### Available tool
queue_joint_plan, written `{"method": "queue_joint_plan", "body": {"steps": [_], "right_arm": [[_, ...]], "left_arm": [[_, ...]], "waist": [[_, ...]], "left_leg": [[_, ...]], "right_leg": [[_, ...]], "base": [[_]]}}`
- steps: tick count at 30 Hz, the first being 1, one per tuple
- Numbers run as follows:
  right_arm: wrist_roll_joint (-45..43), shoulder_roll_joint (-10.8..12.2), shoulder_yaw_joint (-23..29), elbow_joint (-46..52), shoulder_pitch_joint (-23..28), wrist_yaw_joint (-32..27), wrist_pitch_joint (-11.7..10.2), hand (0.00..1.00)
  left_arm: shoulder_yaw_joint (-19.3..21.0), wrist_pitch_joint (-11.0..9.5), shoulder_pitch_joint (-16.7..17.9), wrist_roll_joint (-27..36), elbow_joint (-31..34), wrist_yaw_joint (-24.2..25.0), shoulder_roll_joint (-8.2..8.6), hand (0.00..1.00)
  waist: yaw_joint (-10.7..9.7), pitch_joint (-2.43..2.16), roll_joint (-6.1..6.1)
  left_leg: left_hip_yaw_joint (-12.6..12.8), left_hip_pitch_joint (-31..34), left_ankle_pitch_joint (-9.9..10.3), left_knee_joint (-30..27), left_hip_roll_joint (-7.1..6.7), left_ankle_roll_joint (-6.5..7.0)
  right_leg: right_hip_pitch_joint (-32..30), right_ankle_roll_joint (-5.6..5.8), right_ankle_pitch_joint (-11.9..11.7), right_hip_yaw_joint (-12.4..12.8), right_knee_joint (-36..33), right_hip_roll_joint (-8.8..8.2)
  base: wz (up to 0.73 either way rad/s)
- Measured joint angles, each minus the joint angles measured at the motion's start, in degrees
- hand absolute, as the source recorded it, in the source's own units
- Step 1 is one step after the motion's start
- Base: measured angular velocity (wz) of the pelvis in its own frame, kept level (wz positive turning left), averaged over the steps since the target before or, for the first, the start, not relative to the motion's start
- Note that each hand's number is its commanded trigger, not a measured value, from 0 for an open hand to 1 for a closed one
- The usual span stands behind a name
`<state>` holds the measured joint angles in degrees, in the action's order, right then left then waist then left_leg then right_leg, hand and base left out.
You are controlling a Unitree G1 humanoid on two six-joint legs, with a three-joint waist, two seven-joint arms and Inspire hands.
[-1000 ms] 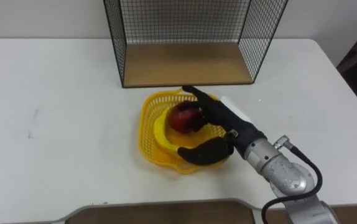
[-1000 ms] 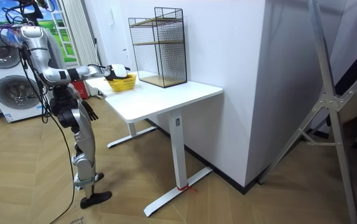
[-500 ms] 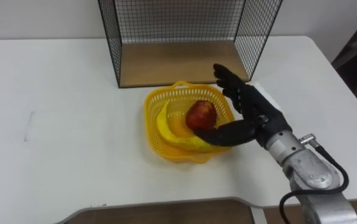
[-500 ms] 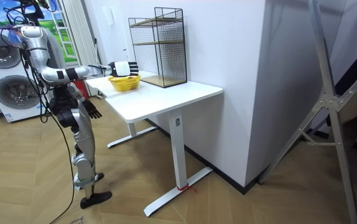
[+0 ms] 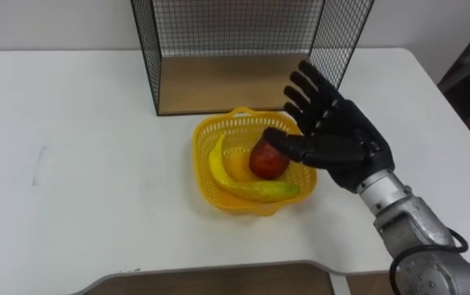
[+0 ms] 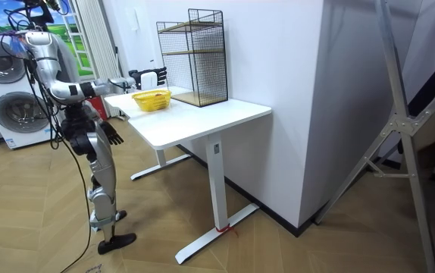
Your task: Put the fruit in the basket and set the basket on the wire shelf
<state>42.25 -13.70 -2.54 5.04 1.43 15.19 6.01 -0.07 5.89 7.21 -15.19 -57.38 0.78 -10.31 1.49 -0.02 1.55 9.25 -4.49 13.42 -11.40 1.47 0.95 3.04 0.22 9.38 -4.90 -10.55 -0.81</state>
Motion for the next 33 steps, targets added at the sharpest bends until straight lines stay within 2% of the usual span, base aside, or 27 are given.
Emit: {"method": "queue_joint_plan", "body": {"steps": [8,10,13,15,20,25,28,31,33], "right_arm": [[4.52,0.00,2.10,-0.61,0.04,-0.13,0.00,0.00],[4.76,-0.08,2.47,-0.84,0.04,-0.33,-0.06,0.00],[4.87,-0.26,2.76,-2.16,0.42,-0.22,-0.38,0.00],[5.29,-0.24,3.88,-2.34,3.06,-0.28,-0.80,0.00],[5.31,-0.18,4.05,-4.08,4.69,-1.74,-1.44,0.00],[7.30,-0.17,7.77,-3.80,4.71,-6.59,-1.75,0.00],[6.61,-0.23,10.98,-3.44,4.73,-9.62,-3.29,0.00],[6.80,-0.29,13.48,-1.91,6.14,-12.56,-3.80,0.00],[6.54,-0.33,14.33,-1.31,7.04,-15.25,-4.73,0.00]], "left_arm": [[0.15,-0.02,0.22,4.59,-0.10,-0.15,0.01,0.00],[0.66,-0.36,0.46,6.57,-0.09,-0.37,0.12,0.00],[1.87,-1.97,1.90,11.50,0.08,-0.67,0.35,0.00],[2.51,-3.82,3.61,14.85,1.04,-3.83,1.07,0.00],[5.09,-4.83,6.68,21.73,2.39,-11.51,2.38,0.00],[12.50,-5.94,7.97,27.27,11.67,-19.80,2.60,0.00],[16.45,-8.16,8.46,29.46,17.96,-25.57,2.46,0.00],[20.85,-8.42,10.45,33.94,27.78,-31.70,2.45,0.00],[23.61,-9.05,10.67,34.51,34.57,-37.37,2.42,0.00]], "waist": [[0.03,-0.02,-0.42],[0.12,0.00,-0.78],[0.00,-0.06,-1.12],[0.35,-0.15,-1.28],[0.32,-0.01,-1.36],[1.49,-0.05,-1.37],[2.31,-0.13,-1.57],[2.32,-0.33,-1.62],[3.03,-0.75,-1.71]], "left_leg": [[0.19,-0.22,0.00,0.06,0.06,0.00],[0.15,-0.18,0.00,0.02,0.05,0.00],[0.16,-0.19,0.00,0.10,0.07,0.00],[0.01,-0.39,0.00,0.13,0.05,0.00],[0.02,-1.17,0.00,0.04,0.08,-0.01],[-0.52,-1.08,-0.01,0.14,0.00,0.01],[-0.57,-1.03,-0.02,-0.04,-0.04,0.01],[-1.08,-1.04,-0.01,-0.33,-0.09,0.01],[-1.34,-1.23,-0.02,-0.23,-0.08,0.00]], "right_leg": [[0.05,-0.05,-0.05,0.15,-0.08,0.09],[-0.02,-0.02,-0.10,0.13,-0.07,0.08],[-0.08,-0.02,-0.10,0.09,-0.09,0.09],[0.23,-0.01,-0.10,0.00,-0.01,0.08],[1.04,-0.01,-0.10,-0.35,-0.01,-0.01],[1.21,-0.01,-0.10,-0.85,-0.05,-0.15],[1.25,-0.01,-0.10,-0.83,0.00,-0.18],[1.71,-0.01,-0.10,-1.31,0.61,-0.17],[1.81,-0.02,-0.10,-1.62,0.71,-0.15]], "base": [[0.00],[0.00],[0.00],[0.00],[0.01],[0.04],[0.00],[0.09],[0.05]]}}
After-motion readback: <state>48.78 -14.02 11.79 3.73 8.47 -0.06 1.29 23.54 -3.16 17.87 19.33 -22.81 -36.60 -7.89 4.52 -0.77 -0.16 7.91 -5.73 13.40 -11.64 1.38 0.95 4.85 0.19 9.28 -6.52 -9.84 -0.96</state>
